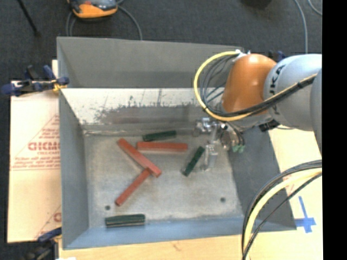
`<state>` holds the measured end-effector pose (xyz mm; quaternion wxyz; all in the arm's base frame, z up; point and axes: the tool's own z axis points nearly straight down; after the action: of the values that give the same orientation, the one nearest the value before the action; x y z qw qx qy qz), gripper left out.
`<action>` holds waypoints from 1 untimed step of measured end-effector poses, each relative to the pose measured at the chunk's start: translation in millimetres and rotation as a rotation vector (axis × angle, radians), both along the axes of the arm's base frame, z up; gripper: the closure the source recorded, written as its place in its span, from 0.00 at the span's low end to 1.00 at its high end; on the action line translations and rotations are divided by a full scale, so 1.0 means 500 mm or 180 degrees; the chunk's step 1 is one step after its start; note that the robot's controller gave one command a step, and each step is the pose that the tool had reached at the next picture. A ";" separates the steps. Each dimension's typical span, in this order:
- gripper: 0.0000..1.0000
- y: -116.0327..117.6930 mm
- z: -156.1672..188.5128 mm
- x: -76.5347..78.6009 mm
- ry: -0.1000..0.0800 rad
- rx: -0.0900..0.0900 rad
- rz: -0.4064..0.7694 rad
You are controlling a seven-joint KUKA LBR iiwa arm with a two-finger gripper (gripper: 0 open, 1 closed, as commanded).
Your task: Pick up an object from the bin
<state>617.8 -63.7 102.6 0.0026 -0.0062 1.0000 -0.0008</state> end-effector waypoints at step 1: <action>1.00 0.038 -0.063 -0.004 0.0004 0.0001 0.0890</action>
Offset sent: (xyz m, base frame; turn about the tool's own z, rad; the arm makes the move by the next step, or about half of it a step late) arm 0.0000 0.0000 0.0000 0.0000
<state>615.7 -44.7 71.1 0.0021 -0.1455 0.9894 -0.0003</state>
